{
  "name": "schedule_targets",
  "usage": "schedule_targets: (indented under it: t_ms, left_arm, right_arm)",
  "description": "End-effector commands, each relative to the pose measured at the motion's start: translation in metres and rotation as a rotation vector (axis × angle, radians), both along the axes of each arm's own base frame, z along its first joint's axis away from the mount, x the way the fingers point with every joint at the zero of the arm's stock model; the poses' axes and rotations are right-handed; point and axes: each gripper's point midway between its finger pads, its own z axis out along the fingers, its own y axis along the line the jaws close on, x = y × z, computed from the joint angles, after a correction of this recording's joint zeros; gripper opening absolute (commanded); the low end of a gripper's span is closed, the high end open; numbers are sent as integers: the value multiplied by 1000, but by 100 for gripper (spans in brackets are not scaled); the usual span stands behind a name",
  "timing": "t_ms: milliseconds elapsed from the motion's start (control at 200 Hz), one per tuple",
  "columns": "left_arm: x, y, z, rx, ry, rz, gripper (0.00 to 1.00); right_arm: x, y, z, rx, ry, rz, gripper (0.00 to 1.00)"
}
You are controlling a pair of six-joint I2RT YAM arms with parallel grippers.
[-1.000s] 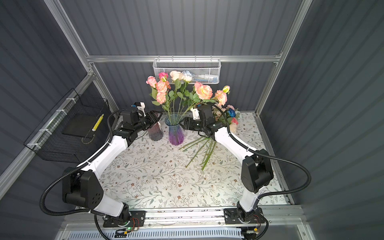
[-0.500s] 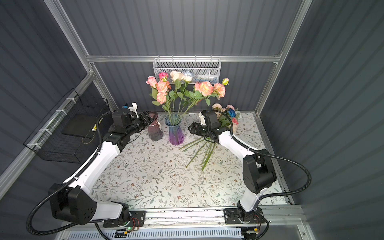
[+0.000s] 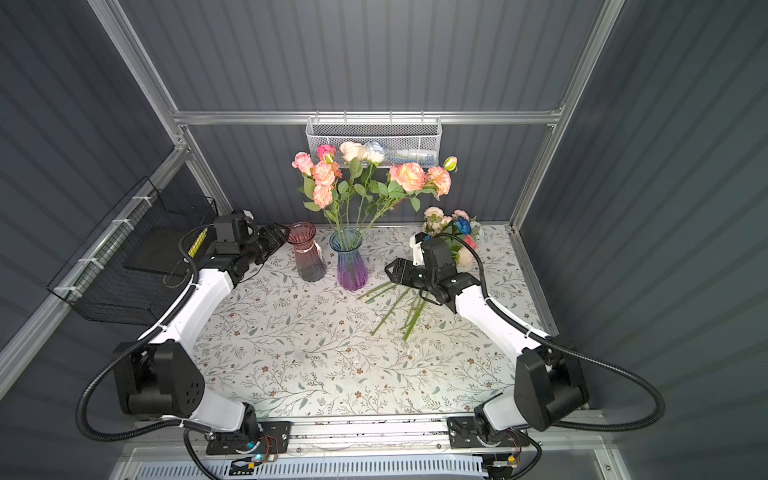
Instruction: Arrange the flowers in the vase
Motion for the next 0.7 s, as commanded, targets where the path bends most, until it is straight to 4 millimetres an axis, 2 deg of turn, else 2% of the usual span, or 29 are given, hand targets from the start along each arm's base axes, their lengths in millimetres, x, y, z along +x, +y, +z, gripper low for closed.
schedule_targets:
  t_ms: [0, 15, 35, 75, 190, 290, 490, 695]
  left_arm:
    - [19, -2, 15, 54, -54, -34, 84]
    - [20, -1, 9, 59, -37, -33, 84]
    - [26, -1, 19, 67, -52, -30, 83]
    - [31, 2, 11, 87, -19, -22, 80]
    - [43, 6, -5, 121, 37, -14, 64]
    - [44, 7, -16, 148, 82, -16, 46]
    - [31, 4, -36, 163, 138, -43, 43]
    - [15, -3, -45, 168, 156, -69, 27]
  right_arm:
    - [-13, -5, 8, 17, -12, -5, 70]
    - [-15, -6, 9, 18, -12, -6, 70]
    - [-18, -7, 11, 19, -15, -8, 70]
    - [-22, -10, 13, 21, -22, -12, 70]
    - [-34, -17, 19, 21, -35, -17, 70]
    - [-41, -23, 24, 17, -49, -28, 70]
    - [-48, -28, 28, 11, -64, -31, 70]
    - [-49, -30, 27, 7, -64, -38, 70]
